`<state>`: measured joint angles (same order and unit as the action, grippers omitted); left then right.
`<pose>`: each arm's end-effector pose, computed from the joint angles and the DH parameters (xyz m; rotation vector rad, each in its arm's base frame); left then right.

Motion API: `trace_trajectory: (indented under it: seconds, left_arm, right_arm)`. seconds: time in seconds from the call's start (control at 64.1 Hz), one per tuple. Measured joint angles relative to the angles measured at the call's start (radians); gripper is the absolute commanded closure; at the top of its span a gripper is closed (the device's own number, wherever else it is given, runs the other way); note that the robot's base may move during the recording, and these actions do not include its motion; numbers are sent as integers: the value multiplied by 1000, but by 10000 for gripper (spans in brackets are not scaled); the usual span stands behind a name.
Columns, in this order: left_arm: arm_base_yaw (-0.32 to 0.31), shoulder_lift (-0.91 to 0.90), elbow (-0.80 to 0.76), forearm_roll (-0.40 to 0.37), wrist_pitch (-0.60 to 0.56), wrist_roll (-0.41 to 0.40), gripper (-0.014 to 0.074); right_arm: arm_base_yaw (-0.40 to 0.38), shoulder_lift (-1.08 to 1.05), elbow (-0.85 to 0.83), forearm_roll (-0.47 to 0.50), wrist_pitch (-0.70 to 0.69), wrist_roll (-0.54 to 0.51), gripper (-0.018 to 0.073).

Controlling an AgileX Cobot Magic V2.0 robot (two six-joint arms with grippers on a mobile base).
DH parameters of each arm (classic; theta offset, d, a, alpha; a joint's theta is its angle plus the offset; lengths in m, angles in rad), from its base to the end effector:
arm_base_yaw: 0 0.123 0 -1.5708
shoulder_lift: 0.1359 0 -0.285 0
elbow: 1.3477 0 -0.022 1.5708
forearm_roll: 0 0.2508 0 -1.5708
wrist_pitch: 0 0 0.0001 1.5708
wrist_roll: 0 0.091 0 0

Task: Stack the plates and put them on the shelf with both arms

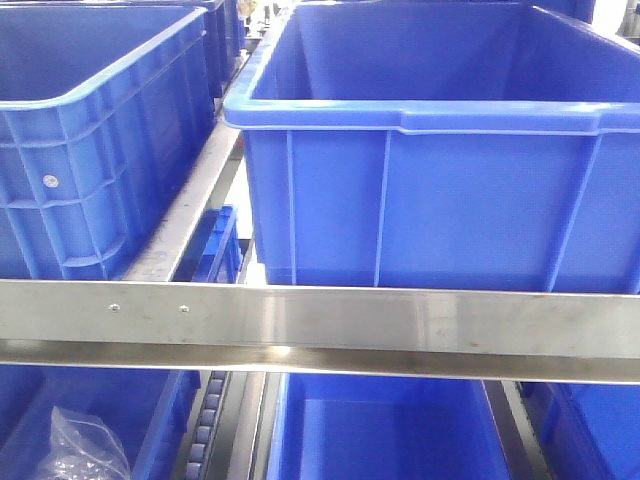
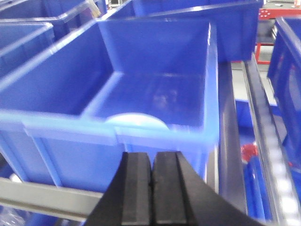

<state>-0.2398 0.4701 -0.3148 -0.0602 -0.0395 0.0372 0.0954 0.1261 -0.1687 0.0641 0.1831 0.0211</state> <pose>0.1054 -0.0255 0.2875 0.1716 1.5939 -0.2022 0.0610 0.0069 0.2462 -0.0182 1.6256 0.1477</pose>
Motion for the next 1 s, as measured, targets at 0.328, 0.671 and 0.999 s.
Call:
trace_trajectory:
  seconds: [0.328,0.671,0.999]
  left_arm:
    - [0,0,0,0,0,0,514]
    - [0,0,0,0,0,0,514]
    - [0,0,0,0,0,0,514]
  right_arm:
    - [-62,-81,147,0,-49,0,511]
    - [-62,-137,196,0,-57,0,511]
    - [-62,-137,196,0,-46,0,511]
